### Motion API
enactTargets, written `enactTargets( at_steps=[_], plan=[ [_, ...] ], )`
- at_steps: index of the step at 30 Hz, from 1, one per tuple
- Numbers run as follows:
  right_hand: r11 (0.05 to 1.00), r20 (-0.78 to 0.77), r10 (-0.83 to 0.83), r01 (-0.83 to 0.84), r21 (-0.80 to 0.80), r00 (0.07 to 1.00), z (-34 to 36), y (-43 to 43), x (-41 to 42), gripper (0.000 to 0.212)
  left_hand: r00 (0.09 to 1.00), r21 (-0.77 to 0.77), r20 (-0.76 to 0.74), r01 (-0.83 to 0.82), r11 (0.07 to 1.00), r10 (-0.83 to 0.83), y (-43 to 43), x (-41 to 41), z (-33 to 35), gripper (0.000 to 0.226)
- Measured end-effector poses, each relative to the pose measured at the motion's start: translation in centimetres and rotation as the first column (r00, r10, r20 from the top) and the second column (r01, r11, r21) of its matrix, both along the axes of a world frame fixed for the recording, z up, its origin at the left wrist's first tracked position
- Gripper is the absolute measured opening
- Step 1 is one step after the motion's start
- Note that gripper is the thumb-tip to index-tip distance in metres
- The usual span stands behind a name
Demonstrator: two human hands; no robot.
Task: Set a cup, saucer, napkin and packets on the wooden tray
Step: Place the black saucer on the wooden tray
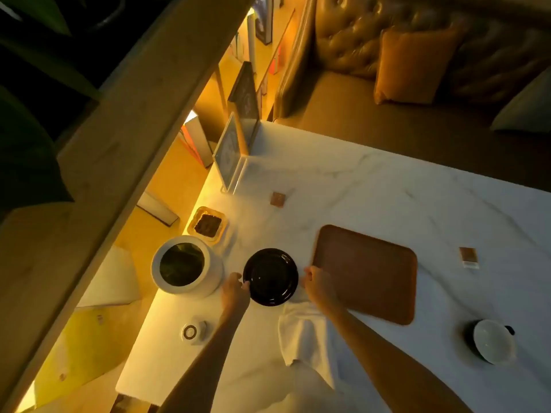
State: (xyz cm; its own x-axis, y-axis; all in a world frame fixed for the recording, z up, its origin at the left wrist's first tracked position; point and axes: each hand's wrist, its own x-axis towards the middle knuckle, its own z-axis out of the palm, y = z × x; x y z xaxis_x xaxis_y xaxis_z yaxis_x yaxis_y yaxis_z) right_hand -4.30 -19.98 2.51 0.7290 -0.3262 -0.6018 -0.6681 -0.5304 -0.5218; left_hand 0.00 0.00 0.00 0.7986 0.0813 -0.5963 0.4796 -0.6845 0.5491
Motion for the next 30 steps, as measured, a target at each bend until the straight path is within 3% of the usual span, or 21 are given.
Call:
enactTargets(
  at_steps=[9, 19, 25, 30],
  plan=[
    [0.991, -0.101, -0.094, 0.103, 0.083, 0.99, -2.1, 1.3, 1.9, 0.029, 0.988, -0.09, -0.142, -0.067, 0.994, 0.053, 0.9, 0.6, -2.2, 0.009],
    [0.959, -0.07, -0.198, 0.208, 0.195, 0.978, -3.0, 0.5, 1.8, 0.023, 0.985, -0.158, -0.155, -0.095, 0.983, 0.07, 0.8, 0.5, -2.0, 0.011],
    [0.892, -0.014, -0.324, 0.31, 0.328, 0.946, -1.8, -2.3, 1.6, 0.024, 0.998, -0.205, -0.046, -0.059, 0.977, 0.051, -1.7, 1.7, 0.0, 0.005],
    [0.772, -0.047, -0.54, 0.517, 0.369, 0.84, -1.7, -7.6, -0.7, 0.024, 0.994, -0.189, -0.044, 0.086, 0.978, -0.096, -8.3, 3.2, 1.3, 0.013]
  ],
)
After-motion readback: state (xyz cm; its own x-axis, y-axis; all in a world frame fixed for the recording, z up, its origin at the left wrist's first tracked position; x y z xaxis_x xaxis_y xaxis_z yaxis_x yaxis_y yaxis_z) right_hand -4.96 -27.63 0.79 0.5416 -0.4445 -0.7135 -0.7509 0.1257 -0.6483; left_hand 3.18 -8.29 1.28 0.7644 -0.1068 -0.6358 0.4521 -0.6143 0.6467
